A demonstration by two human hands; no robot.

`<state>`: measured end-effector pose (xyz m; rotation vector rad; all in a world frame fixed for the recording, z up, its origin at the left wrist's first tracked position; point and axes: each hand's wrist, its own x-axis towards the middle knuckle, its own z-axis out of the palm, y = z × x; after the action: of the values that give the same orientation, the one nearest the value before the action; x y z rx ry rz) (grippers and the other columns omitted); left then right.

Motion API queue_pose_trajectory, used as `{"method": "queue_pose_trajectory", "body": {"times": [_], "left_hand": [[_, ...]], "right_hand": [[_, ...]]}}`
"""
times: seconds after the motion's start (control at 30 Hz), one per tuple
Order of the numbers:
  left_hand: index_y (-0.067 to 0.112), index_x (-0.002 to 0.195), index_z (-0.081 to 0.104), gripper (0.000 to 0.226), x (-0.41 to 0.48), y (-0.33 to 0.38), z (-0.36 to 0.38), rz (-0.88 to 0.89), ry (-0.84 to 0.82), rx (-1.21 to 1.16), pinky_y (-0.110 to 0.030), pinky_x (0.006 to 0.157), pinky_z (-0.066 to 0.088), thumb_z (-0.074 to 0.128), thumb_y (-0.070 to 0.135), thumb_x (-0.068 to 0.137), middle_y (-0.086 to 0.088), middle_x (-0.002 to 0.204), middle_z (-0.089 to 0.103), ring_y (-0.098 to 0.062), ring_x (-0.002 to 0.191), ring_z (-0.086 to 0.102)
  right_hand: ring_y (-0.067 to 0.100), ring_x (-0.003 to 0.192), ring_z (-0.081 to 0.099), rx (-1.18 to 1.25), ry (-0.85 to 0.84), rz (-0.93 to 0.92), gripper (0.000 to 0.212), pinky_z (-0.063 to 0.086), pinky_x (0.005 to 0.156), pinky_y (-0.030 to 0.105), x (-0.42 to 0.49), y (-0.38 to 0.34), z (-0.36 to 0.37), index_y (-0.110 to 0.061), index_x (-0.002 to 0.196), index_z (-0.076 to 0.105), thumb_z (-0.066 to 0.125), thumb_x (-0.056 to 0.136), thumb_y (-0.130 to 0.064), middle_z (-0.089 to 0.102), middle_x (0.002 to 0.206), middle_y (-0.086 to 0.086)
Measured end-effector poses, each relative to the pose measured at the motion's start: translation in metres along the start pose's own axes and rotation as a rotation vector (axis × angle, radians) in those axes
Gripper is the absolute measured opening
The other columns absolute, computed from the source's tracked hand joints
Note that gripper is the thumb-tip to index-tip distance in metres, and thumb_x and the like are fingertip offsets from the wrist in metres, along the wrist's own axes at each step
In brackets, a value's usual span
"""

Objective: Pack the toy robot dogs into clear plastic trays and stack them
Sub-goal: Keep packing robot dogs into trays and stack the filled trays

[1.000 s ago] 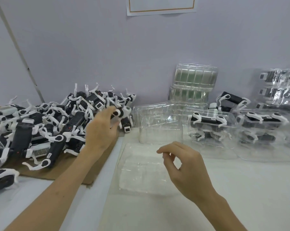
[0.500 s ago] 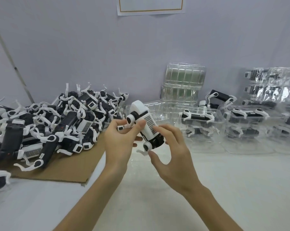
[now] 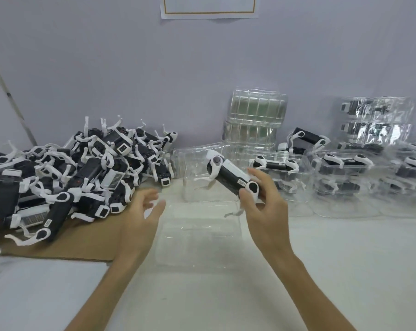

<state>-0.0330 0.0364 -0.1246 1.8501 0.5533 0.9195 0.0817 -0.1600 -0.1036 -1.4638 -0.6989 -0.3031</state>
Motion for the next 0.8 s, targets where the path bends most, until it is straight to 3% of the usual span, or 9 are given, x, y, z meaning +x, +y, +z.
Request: {"method": "queue_pose_trajectory", "body": {"times": [0.07,0.17,0.3,0.43,0.6,0.8], "left_hand": [[0.033,0.126,0.053,0.037,-0.002,-0.016,0.000,-0.150,-0.193,-0.069,-0.032,0.101,0.036,0.060,0.013,0.097,0.007,0.135,0.054,-0.013,0.127,0.048],[0.039,0.129,0.052,0.044,-0.006,-0.021,0.006,-0.212,-0.290,-0.201,-0.032,0.110,0.032,0.055,0.008,0.098,0.004,0.142,0.050,-0.011,0.133,0.043],[0.048,0.124,0.060,0.043,-0.008,-0.027,0.011,-0.171,-0.265,-0.181,-0.045,0.119,0.029,0.053,0.014,0.098,0.016,0.135,0.056,-0.008,0.134,0.045],[0.060,0.114,0.061,0.039,-0.012,-0.026,0.014,-0.159,-0.267,-0.156,-0.045,0.118,0.031,0.049,0.038,0.083,0.026,0.130,0.058,-0.007,0.131,0.048],[0.060,0.121,0.057,0.044,-0.021,-0.026,0.018,-0.074,-0.251,-0.155,-0.033,0.113,0.032,0.045,0.038,0.086,0.031,0.134,0.055,0.004,0.131,0.045],[0.049,0.118,0.061,0.045,-0.029,-0.017,0.021,0.030,-0.197,-0.155,-0.026,0.111,0.031,0.045,0.021,0.087,0.020,0.141,0.053,0.006,0.135,0.040]], "right_hand": [[0.017,0.080,0.066,0.048,-0.018,0.065,0.035,0.048,0.060,0.012,0.001,0.002,0.000,-0.037,0.111,0.053,0.062,0.092,-0.009,0.068,0.091,-0.004],[0.021,0.081,0.065,-0.007,-0.095,0.074,0.022,0.048,0.061,0.018,-0.001,0.005,0.002,-0.037,0.099,0.054,0.061,0.090,-0.019,0.067,0.089,-0.008],[0.014,0.086,0.066,-0.109,-0.191,0.031,0.020,0.053,0.065,0.029,-0.003,0.007,0.004,-0.036,0.101,0.057,0.062,0.089,-0.021,0.063,0.095,-0.019],[0.009,0.095,0.063,-0.214,-0.287,0.002,0.022,0.053,0.086,0.030,-0.008,0.008,0.004,-0.030,0.105,0.060,0.064,0.090,-0.014,0.064,0.097,-0.020],[0.008,0.092,0.062,-0.274,-0.348,0.036,0.020,0.050,0.081,0.026,-0.010,0.008,0.005,-0.034,0.104,0.062,0.062,0.087,-0.023,0.065,0.094,-0.020],[0.015,0.092,0.061,-0.362,-0.389,0.047,0.012,0.044,0.098,0.044,-0.009,0.012,0.003,-0.032,0.100,0.063,0.063,0.091,-0.024,0.067,0.088,-0.013]]}}
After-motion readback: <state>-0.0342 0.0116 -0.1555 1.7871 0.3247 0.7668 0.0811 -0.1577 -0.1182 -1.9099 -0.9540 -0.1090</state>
